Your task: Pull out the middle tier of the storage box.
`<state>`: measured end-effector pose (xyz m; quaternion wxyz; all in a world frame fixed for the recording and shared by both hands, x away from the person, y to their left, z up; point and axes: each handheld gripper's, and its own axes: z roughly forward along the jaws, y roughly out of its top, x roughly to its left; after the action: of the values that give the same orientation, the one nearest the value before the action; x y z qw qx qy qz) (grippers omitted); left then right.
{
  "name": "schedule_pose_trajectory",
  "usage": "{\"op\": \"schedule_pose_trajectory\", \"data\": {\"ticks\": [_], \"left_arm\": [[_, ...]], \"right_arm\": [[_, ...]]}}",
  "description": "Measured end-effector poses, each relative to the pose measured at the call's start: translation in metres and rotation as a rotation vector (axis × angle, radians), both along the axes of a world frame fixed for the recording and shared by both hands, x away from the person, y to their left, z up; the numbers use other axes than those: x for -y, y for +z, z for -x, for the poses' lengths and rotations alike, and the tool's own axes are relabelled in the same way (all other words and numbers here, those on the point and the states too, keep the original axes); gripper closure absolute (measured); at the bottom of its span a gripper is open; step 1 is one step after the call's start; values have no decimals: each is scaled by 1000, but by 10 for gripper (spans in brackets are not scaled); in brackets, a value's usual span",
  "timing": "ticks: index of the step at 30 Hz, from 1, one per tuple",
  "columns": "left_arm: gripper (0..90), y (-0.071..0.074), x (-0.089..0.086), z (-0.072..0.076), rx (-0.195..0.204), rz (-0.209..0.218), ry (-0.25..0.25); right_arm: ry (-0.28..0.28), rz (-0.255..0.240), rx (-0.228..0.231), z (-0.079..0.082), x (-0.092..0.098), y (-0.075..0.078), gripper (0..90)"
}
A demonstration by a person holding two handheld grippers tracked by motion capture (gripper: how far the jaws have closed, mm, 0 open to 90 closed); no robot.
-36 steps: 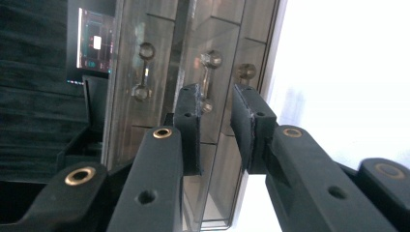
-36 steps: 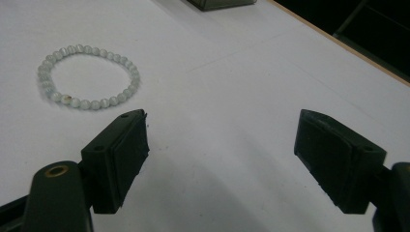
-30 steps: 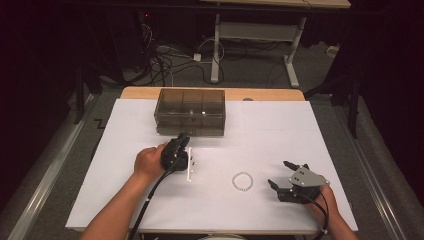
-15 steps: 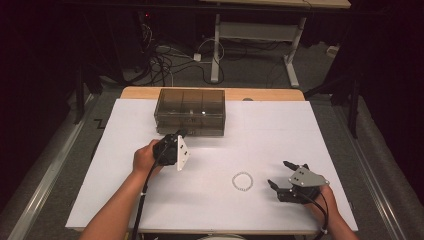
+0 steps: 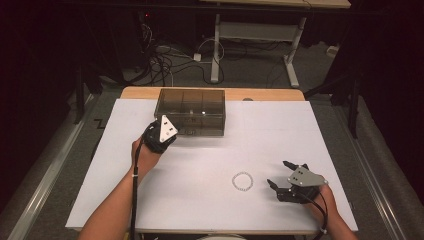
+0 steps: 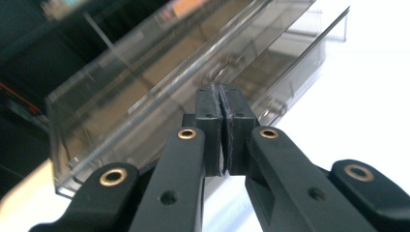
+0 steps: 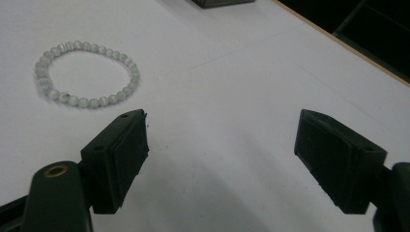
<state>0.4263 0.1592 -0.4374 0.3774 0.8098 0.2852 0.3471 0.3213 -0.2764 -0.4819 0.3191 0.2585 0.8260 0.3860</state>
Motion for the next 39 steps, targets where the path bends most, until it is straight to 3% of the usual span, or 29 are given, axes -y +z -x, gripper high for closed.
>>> {"op": "schedule_pose_trajectory", "data": {"ticks": [5,12,16,19,22,28,39], "left_arm": [[855,4,-6,-18,-106,9,4],[853,1,-7,-33,-180,-40,10],[853,-3,-9,-39,-209,-40,16],[856,-4,-10,-40,-216,-33,10],[852,-5,-11,-41,-225,-55,16],[829,-13,-16,-42,-287,-60,26],[829,-15,-29,-34,-280,-67,41]], "right_arm": [[2,3,0,0,0,0,203],[10,-3,3,1,0,0,203],[15,-1,3,2,0,0,204],[17,-1,4,2,0,0,203],[19,2,2,2,0,0,203],[23,5,5,2,0,0,203],[27,9,8,3,0,0,203]]}}
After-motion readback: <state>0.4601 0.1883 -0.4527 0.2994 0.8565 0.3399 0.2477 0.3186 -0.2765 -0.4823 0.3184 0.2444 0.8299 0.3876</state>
